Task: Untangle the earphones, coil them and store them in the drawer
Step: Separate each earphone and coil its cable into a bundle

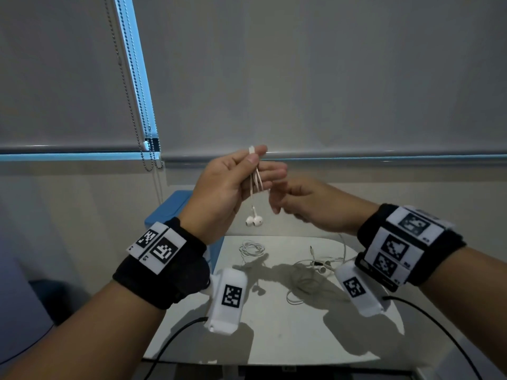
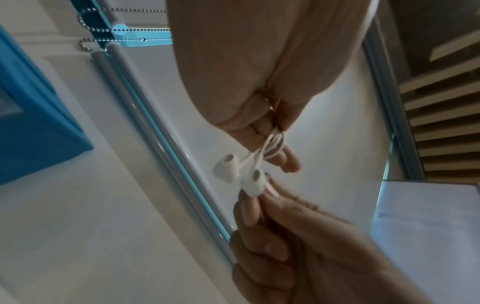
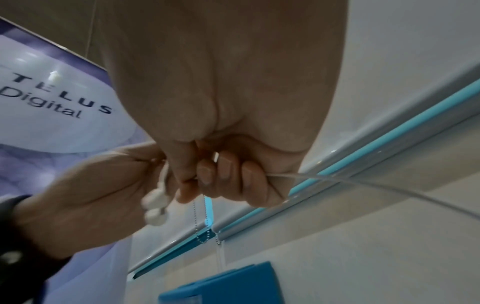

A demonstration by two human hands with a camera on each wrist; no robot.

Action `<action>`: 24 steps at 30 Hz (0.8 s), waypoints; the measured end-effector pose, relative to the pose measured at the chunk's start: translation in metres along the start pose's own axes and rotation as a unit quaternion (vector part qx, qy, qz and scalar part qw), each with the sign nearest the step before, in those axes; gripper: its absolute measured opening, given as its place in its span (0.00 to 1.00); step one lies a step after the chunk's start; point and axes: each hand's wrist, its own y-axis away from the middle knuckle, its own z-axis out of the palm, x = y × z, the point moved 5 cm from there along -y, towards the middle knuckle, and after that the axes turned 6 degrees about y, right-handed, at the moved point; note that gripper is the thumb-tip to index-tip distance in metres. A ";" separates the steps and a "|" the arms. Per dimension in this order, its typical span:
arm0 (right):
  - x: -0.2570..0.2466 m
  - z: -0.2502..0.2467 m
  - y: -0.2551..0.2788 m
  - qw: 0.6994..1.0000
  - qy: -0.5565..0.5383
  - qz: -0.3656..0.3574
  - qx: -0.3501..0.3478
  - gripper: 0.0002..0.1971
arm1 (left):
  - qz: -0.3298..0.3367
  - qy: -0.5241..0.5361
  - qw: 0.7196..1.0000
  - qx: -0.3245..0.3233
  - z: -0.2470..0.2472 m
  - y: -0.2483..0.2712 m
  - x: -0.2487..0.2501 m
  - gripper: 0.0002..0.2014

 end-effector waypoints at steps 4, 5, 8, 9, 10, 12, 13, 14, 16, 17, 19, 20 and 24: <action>-0.028 0.005 0.011 0.996 0.045 -0.038 -0.067 0.15 | 0.030 -0.101 0.994 0.039 -0.004 -0.001 0.001 0.18; -0.035 0.001 0.012 0.995 0.048 -0.046 -0.068 0.14 | 0.032 -0.141 0.989 0.035 -0.003 0.000 0.001 0.16; -0.046 -0.022 0.011 0.997 0.045 -0.064 -0.026 0.13 | 0.033 -0.257 0.966 -0.002 -0.002 0.003 0.000 0.13; -0.045 -0.031 0.008 0.997 0.049 -0.063 0.000 0.13 | 0.028 -0.273 0.961 -0.021 -0.001 0.004 -0.002 0.15; -0.042 -0.040 0.006 0.996 0.055 -0.057 0.030 0.13 | 0.017 -0.282 0.959 -0.034 0.000 0.005 -0.004 0.17; -0.030 -0.056 0.001 0.994 0.063 -0.039 0.078 0.13 | -0.011 -0.279 0.959 -0.042 0.000 0.006 -0.006 0.18; -0.024 -0.062 -0.001 0.993 0.061 -0.031 0.093 0.14 | -0.023 -0.268 0.962 -0.046 0.001 0.006 -0.006 0.18; -0.018 -0.065 -0.001 0.993 0.055 -0.024 0.102 0.14 | -0.032 -0.251 0.966 -0.055 0.001 0.006 -0.006 0.18; -0.008 -0.064 0.000 0.993 0.043 -0.012 0.106 0.14 | -0.045 -0.200 0.975 -0.083 0.003 0.006 -0.004 0.18; -0.003 -0.060 0.001 0.994 0.036 -0.008 0.102 0.14 | -0.048 -0.167 0.981 -0.089 0.003 0.005 -0.002 0.18; 0.005 -0.047 0.004 0.996 0.013 -0.003 0.083 0.14 | -0.040 -0.100 0.991 -0.084 0.003 0.003 0.004 0.19; 0.007 -0.040 0.005 0.997 0.003 -0.001 0.073 0.14 | -0.030 -0.070 0.994 -0.078 0.003 0.002 0.008 0.18; 0.002 -0.014 0.011 0.999 0.004 -0.013 0.036 0.14 | -0.005 0.006 0.999 -0.036 0.001 0.000 0.014 0.18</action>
